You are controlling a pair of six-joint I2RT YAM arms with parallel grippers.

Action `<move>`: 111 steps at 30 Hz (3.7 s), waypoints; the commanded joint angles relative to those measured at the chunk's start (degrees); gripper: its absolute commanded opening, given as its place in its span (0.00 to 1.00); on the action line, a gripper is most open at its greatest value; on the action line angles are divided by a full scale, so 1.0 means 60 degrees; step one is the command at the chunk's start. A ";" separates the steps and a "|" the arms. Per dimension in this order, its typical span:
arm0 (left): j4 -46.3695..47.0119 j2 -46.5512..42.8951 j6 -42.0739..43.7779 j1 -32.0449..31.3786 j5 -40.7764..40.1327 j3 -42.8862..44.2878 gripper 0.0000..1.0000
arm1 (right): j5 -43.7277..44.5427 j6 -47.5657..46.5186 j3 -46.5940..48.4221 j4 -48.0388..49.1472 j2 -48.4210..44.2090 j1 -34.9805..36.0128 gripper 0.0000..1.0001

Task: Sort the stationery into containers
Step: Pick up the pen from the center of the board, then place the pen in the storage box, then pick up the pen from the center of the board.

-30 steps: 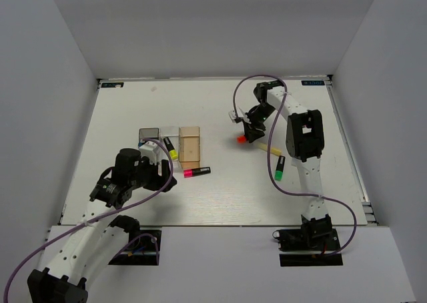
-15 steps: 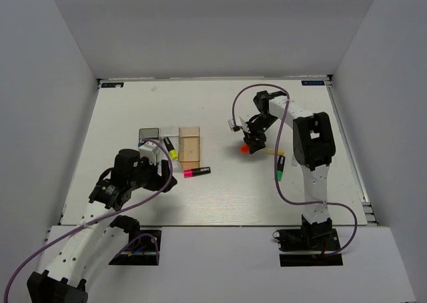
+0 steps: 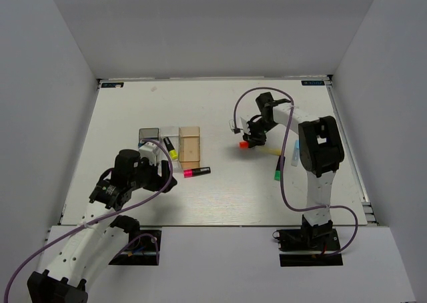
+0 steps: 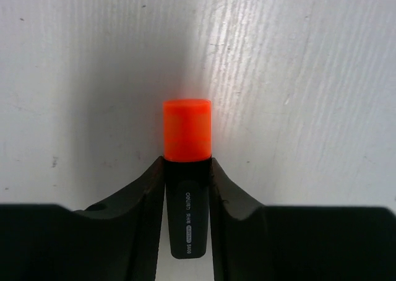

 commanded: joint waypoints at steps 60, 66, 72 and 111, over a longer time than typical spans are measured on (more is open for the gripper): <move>0.0126 -0.3375 -0.0568 0.0055 -0.4806 -0.0659 0.87 | 0.3019 1.9102 0.6123 0.4021 0.2528 0.5110 0.00; 0.0140 -0.3287 -0.0554 0.0069 -0.4718 -0.0673 0.87 | 0.3108 1.8823 0.5904 0.4124 0.2528 0.5065 0.29; 0.0272 -0.3038 -0.0481 0.0055 -0.4294 -0.0674 0.85 | 0.2536 1.8692 0.5889 0.4285 0.2294 0.5109 0.50; -0.0006 -0.3473 0.0369 -0.0941 -0.4775 -0.0350 0.78 | -0.1624 0.5274 -0.4219 0.5383 -0.3437 0.3029 0.79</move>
